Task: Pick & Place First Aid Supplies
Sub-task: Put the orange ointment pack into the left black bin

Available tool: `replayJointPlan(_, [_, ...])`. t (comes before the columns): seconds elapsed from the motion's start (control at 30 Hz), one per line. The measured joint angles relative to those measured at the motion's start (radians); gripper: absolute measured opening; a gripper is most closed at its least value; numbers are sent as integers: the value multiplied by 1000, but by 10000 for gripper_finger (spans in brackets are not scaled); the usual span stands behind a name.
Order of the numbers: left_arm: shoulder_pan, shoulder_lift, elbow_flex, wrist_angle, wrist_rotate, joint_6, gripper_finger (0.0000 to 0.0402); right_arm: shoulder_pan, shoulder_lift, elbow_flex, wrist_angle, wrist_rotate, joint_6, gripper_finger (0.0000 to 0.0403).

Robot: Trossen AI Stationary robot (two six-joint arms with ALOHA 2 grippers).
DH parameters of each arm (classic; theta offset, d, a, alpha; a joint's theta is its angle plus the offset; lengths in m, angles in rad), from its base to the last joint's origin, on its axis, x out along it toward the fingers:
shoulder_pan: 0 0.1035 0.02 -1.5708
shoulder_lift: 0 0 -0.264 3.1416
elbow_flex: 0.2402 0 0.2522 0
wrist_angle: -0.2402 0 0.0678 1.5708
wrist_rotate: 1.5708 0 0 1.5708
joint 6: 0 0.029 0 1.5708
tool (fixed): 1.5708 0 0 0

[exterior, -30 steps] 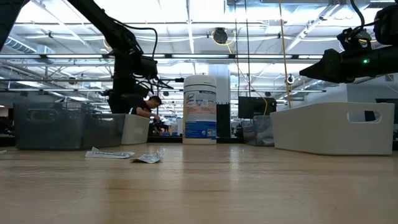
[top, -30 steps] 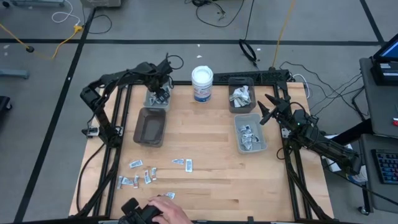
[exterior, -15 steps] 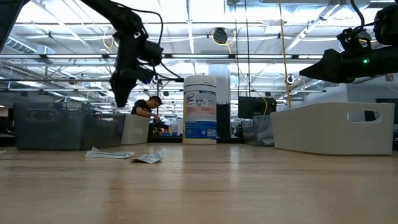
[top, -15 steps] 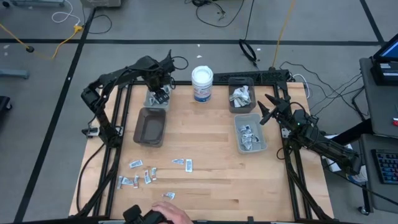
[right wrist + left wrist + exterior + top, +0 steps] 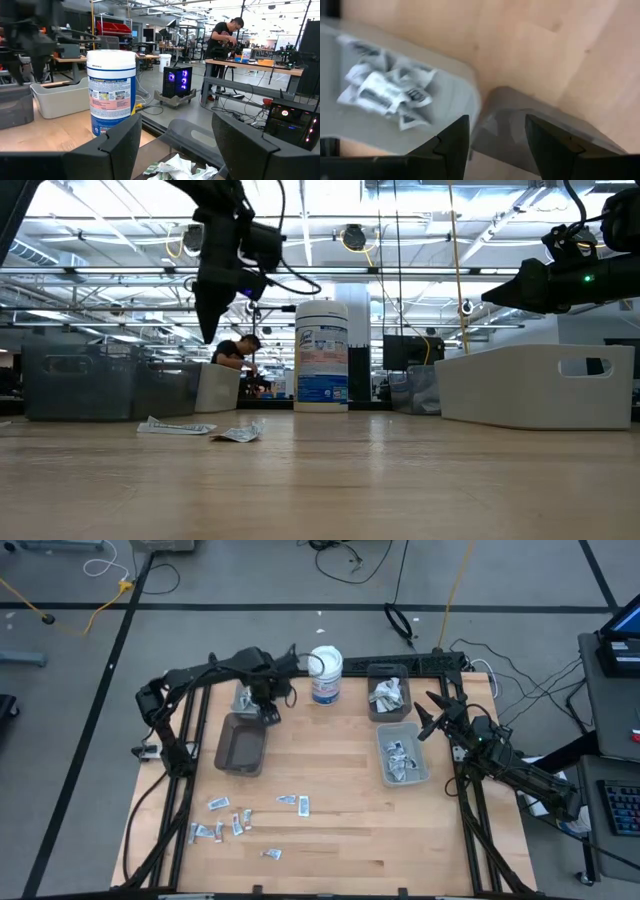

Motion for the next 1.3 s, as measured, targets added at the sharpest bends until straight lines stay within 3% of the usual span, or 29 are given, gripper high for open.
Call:
replayJointPlan(0.57, [-470,0,0,0,0,-37,188,0,0,0,0,0,0,238])
replayJointPlan(0.87, [-698,0,0,17,0,-166,189,0,0,0,0,0,0,238])
replayJointPlan(1.07, [-784,2,-1,89,-1,-231,188,0,0,0,0,0,0,238])
replayJointPlan(1.3, [-802,100,-4,153,-17,-227,189,0,0,0,0,0,0,238])
